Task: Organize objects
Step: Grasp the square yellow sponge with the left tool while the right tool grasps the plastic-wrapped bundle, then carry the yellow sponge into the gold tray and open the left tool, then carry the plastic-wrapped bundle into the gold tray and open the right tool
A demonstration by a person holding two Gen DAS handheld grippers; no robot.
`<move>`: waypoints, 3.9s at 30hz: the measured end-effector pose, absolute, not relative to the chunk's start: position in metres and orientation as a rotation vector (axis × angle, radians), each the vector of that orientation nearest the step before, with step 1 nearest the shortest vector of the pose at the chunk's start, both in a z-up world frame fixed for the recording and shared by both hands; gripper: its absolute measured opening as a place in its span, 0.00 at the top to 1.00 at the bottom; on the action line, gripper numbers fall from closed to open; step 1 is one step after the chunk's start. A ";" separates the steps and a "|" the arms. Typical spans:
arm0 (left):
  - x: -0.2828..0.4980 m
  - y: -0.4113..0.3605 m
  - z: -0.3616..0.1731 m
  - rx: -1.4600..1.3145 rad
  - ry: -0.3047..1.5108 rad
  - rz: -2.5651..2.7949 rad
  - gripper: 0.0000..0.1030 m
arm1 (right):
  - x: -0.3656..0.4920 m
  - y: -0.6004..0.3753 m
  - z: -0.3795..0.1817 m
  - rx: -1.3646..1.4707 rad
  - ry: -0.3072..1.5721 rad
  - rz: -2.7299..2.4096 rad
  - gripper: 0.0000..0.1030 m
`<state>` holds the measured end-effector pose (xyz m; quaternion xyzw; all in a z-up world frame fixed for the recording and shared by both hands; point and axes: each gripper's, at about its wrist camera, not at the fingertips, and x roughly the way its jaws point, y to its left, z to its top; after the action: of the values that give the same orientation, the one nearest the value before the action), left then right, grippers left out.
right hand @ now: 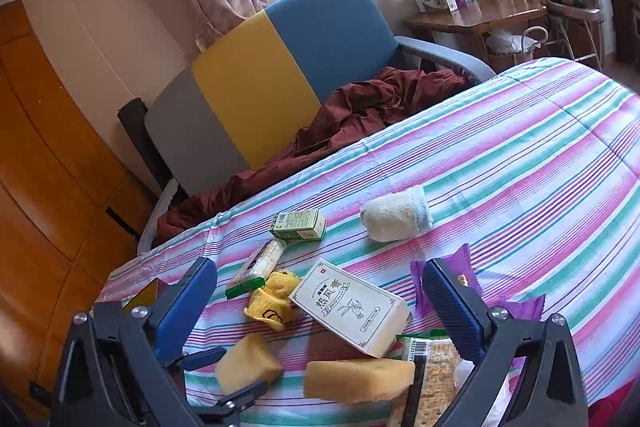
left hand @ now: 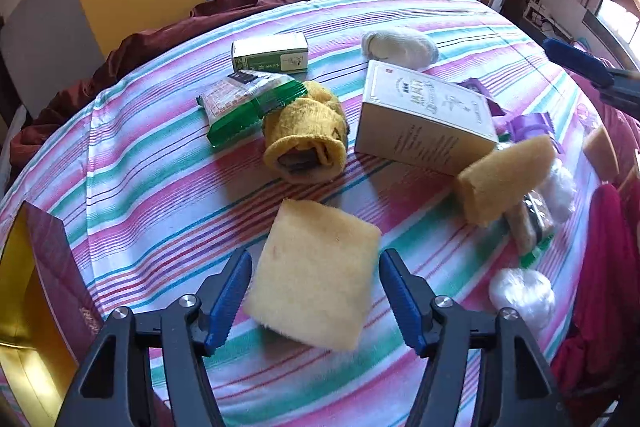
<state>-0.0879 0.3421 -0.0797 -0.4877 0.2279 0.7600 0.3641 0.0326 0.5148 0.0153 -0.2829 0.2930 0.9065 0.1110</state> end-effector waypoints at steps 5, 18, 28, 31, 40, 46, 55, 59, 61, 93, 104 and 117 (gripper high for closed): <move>-0.073 0.329 -0.078 -1.218 0.513 2.011 0.49 | 0.028 0.515 0.011 -0.874 0.837 2.648 0.00; -0.009 0.287 -0.087 -1.072 0.444 2.056 0.50 | 0.015 0.506 -0.001 -1.008 0.758 2.619 0.00; -0.015 0.285 -0.094 -1.089 0.395 2.036 0.50 | 0.035 0.477 -0.006 -1.344 0.780 2.673 0.23; -0.015 0.281 -0.095 -1.088 0.363 2.034 0.50 | 0.048 0.456 -0.015 -1.576 0.699 2.656 0.28; -0.005 0.267 -0.083 -1.091 0.327 2.031 0.50 | 0.044 0.417 -0.075 -1.890 0.346 2.375 0.64; 0.020 0.235 -0.047 -0.995 0.248 1.997 0.50 | 0.041 0.414 -0.077 -1.876 0.259 2.358 0.64; -0.046 0.105 0.022 -1.018 0.012 2.257 0.50 | 0.043 0.411 -0.078 -1.852 0.174 2.357 0.64; -0.112 0.046 0.018 -1.163 -0.081 2.410 0.50 | 0.043 0.413 -0.076 -1.846 0.166 2.359 0.64; -0.143 0.023 0.004 -1.257 -0.133 2.458 0.49 | 0.043 0.415 -0.076 -1.843 0.166 2.360 0.64; -0.164 -0.008 -0.023 -1.315 -0.003 2.737 0.29 | 0.028 0.449 -0.051 -1.853 0.114 2.346 0.64; -0.052 0.009 -0.011 -1.184 -0.031 2.688 0.29 | 0.015 0.467 -0.032 -1.841 0.081 2.355 0.64; -0.010 0.024 -0.008 -1.097 0.064 2.684 0.29 | -0.013 0.494 -0.006 -1.834 0.056 2.357 0.65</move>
<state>-0.0101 0.0242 -0.0078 -0.3755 0.0220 0.9187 0.1204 -0.0134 0.4937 -0.0058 -0.6121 0.0188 0.7868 0.0770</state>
